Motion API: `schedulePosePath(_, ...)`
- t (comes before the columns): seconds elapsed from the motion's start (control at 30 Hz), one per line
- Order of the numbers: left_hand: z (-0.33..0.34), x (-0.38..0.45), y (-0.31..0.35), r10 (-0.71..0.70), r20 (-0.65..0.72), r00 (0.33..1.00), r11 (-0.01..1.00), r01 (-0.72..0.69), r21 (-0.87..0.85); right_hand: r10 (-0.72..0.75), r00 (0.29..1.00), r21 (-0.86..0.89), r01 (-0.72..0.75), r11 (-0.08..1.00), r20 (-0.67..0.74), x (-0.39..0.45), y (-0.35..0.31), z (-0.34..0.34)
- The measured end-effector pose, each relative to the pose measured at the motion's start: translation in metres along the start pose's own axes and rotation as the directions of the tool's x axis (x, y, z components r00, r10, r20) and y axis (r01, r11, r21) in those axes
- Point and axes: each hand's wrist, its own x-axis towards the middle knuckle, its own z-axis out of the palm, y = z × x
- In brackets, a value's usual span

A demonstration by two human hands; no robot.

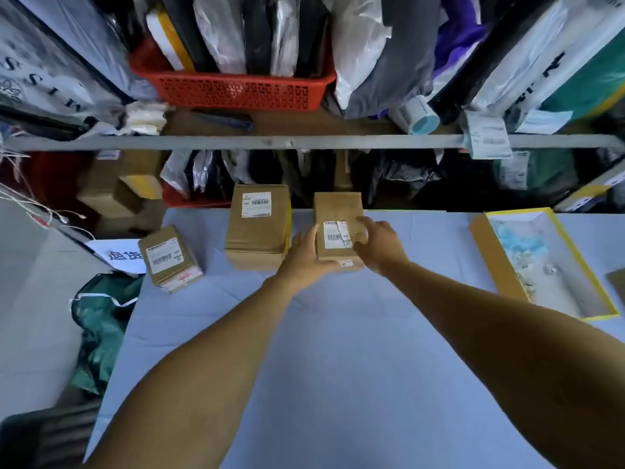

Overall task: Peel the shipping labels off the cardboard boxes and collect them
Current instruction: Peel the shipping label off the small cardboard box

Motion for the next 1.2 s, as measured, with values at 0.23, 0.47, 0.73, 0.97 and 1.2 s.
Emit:
schedulePosePath(0.23,0.014,0.044,-0.002,-0.015,0.031,0.999,0.984,0.020,-0.178,0.024,0.986,0.099,-0.040,0.994,0.163,0.047,0.013,0.032)
schedulePosePath(0.47,0.010,0.022,-0.010,-0.089,0.052,0.995,0.992,0.093,-0.086,0.011,0.998,0.173,-0.021,0.985,0.058,0.009,0.014,0.031)
schedulePosePath(0.73,0.011,-0.090,-0.015,-0.042,0.079,0.996,0.997,0.047,-0.068,0.030,0.999,0.294,-0.022,0.956,-0.022,-0.117,0.002,0.039)
schedulePosePath(0.97,0.048,-0.218,-0.044,-0.129,0.074,0.989,0.982,0.137,-0.131,0.018,0.999,0.283,-0.031,0.959,0.048,-0.236,0.024,0.075)
schedulePosePath(1.2,0.096,-0.286,-0.064,-0.195,0.030,0.980,0.965,0.197,-0.175,-0.007,0.995,0.292,-0.022,0.956,0.097,-0.301,0.056,0.109)
